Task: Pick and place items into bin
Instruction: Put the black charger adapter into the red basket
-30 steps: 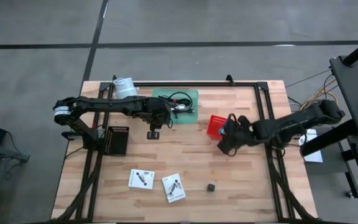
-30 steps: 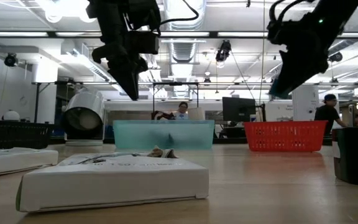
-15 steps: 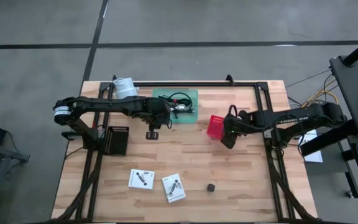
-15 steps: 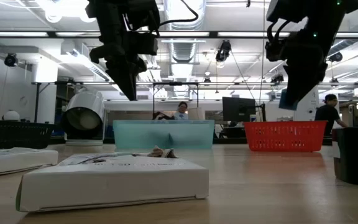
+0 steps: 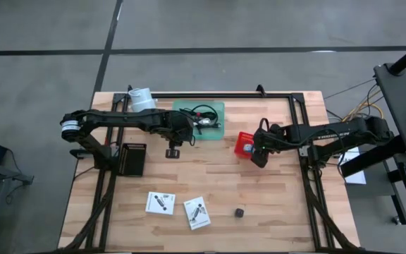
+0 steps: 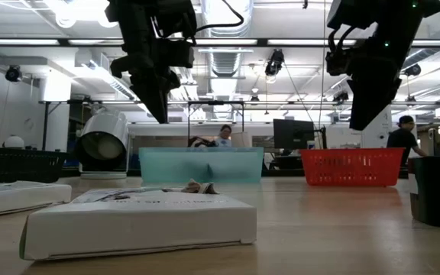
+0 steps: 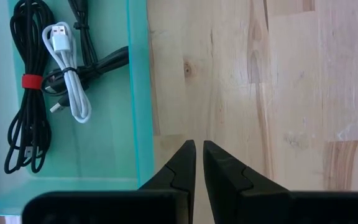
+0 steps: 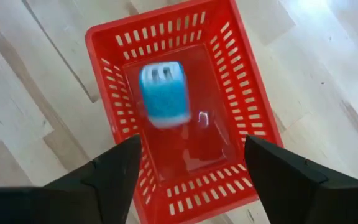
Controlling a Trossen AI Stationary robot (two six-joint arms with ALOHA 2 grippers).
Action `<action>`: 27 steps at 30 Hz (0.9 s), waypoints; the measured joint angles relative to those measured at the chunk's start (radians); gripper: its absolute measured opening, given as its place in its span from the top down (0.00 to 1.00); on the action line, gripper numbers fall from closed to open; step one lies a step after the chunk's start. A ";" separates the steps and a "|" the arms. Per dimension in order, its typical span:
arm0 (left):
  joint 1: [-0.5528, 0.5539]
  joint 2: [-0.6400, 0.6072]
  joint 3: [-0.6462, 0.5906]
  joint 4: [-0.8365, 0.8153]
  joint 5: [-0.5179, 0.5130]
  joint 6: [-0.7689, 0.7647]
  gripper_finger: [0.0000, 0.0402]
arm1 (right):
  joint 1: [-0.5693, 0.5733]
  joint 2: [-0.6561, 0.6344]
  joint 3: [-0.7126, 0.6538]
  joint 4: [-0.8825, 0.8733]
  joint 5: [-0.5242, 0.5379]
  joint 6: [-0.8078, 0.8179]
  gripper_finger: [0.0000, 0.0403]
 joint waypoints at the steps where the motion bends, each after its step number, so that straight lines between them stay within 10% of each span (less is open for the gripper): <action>1: 0.000 0.000 0.000 0.000 0.000 0.000 0.96 | 0.000 0.000 0.003 -0.001 0.000 0.000 0.33; 9: 0.000 0.000 0.000 0.000 0.000 0.000 0.96 | 0.069 -0.001 0.039 0.166 -0.031 -0.081 0.38; 27: 0.000 0.000 0.000 -0.001 0.000 -0.003 0.96 | 0.685 0.157 0.010 0.543 0.072 -0.055 0.44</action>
